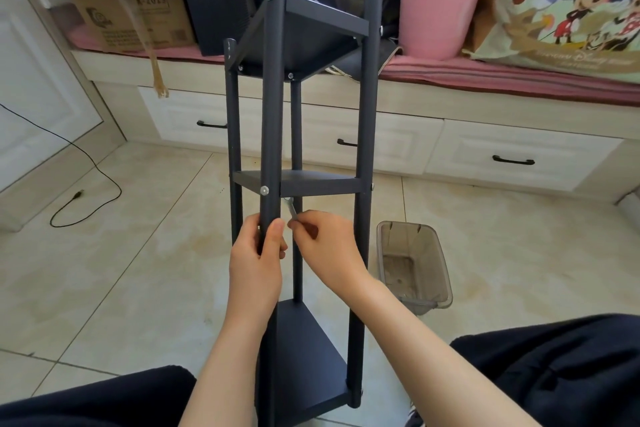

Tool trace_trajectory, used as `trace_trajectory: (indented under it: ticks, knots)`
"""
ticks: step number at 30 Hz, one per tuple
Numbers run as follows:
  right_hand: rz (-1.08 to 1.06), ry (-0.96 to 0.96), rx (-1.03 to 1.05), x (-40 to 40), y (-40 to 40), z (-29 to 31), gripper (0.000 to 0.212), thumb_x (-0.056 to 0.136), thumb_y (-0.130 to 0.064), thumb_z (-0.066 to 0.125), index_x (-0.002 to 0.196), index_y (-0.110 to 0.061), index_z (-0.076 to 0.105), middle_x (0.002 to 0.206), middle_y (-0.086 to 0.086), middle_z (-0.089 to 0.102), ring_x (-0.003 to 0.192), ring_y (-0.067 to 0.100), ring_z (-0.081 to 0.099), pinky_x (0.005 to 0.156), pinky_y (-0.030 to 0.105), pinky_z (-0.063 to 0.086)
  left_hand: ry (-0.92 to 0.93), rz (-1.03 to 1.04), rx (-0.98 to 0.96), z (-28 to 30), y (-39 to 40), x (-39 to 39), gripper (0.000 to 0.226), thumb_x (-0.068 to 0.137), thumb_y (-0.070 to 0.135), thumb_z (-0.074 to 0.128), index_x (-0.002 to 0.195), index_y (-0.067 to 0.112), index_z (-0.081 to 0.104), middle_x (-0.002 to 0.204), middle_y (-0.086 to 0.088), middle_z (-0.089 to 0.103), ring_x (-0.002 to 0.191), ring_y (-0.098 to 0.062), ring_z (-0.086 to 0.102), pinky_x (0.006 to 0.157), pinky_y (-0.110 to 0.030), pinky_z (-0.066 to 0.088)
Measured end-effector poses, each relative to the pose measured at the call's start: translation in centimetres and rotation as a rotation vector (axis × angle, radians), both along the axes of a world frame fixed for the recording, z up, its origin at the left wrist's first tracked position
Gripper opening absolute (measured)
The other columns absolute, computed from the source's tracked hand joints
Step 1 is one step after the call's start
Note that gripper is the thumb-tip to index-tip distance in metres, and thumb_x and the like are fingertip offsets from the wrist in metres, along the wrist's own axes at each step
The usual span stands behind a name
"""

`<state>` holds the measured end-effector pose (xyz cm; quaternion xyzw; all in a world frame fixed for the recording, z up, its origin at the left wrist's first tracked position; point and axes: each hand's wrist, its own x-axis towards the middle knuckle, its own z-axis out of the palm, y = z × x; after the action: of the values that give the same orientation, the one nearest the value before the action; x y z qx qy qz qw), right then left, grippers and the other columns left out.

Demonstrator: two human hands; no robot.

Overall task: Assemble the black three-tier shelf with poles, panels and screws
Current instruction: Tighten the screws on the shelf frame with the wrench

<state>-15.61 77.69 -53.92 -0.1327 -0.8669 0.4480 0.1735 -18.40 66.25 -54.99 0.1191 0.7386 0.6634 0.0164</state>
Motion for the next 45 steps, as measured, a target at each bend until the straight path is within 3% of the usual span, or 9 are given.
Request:
trace_trajectory:
  ticks: [6,12,22,27,33,39,42,45]
  knots:
    - [-0.056,-0.022,0.055,0.2,0.1,0.9,0.024,0.099,-0.018,0.055,0.084,-0.008,0.070,0.059,-0.018,0.045,0.055,0.002,0.046,0.056,0.008,0.033,0.000,0.002,-0.013,-0.1,0.0,-0.1,0.011,0.102,0.036,0.050,0.097,0.031,0.059,0.075,0.002,0.060,0.067,-0.002,0.057,0.062,-0.009,0.047]
    - [-0.031,-0.037,0.139,0.0,0.3,1.7,0.025,0.100,-0.019,0.053,0.089,-0.008,0.073,0.064,-0.012,0.050,0.059,0.007,0.048,0.060,0.014,0.035,0.008,0.000,-0.005,-0.1,0.0,-0.1,0.012,0.102,0.035,0.051,0.096,0.029,0.059,0.074,0.001,0.059,0.065,-0.002,0.056,0.062,-0.010,0.046]
    - [-0.027,0.021,0.172,-1.1,0.1,1.7,0.024,0.101,-0.023,0.055,0.096,-0.011,0.076,0.076,0.003,0.069,0.069,0.020,0.064,0.071,0.033,0.056,0.020,-0.008,0.004,0.0,0.2,0.0,0.010,0.103,0.032,0.051,0.098,0.030,0.059,0.068,0.008,0.058,0.064,-0.001,0.056,0.061,-0.009,0.046]
    - [-0.079,0.130,0.210,-1.8,-0.1,0.1,0.023,0.100,-0.027,0.057,0.102,-0.014,0.076,0.080,0.003,0.072,0.069,0.019,0.063,0.071,0.036,0.056,0.011,-0.007,0.004,-0.1,0.1,-0.1,0.010,0.102,0.034,0.051,0.098,0.030,0.059,0.068,0.009,0.057,0.065,-0.002,0.056,0.062,-0.011,0.047]
    - [-0.120,0.368,0.184,-3.1,-0.9,-2.0,0.016,0.094,-0.015,0.065,0.095,-0.004,0.077,0.082,0.008,0.074,0.071,0.021,0.068,0.068,0.037,0.058,0.002,-0.002,0.017,0.0,-0.1,0.0,0.010,0.102,0.034,0.051,0.098,0.030,0.060,0.072,0.001,0.058,0.064,-0.002,0.054,0.062,-0.011,0.046]
    - [-0.152,0.459,0.145,-4.8,-1.3,-3.2,0.014,0.092,-0.012,0.066,0.088,-0.004,0.076,0.078,0.007,0.073,0.069,0.018,0.068,0.064,0.029,0.057,0.005,0.004,0.038,0.0,-0.4,-0.1,0.012,0.102,0.032,0.051,0.095,0.027,0.060,0.072,-0.003,0.057,0.064,-0.005,0.053,0.062,-0.011,0.045]
    - [-0.169,0.460,0.057,-5.6,-1.6,-3.4,0.015,0.091,-0.010,0.065,0.081,-0.002,0.073,0.070,0.007,0.069,0.061,0.011,0.057,0.060,0.018,0.048,-0.012,-0.007,0.058,0.0,-0.2,-0.1,0.012,0.103,0.030,0.051,0.099,0.026,0.061,0.068,0.004,0.057,0.065,-0.004,0.054,0.062,-0.012,0.045]
    - [-0.178,0.415,0.002,-6.0,-1.8,-3.6,0.015,0.090,-0.008,0.064,0.077,-0.004,0.071,0.063,-0.005,0.060,0.055,0.004,0.050,0.056,0.016,0.044,-0.014,-0.008,0.055,0.0,0.0,0.0,0.011,0.102,0.030,0.051,0.098,0.027,0.061,0.067,0.006,0.057,0.064,-0.002,0.054,0.063,-0.012,0.046]
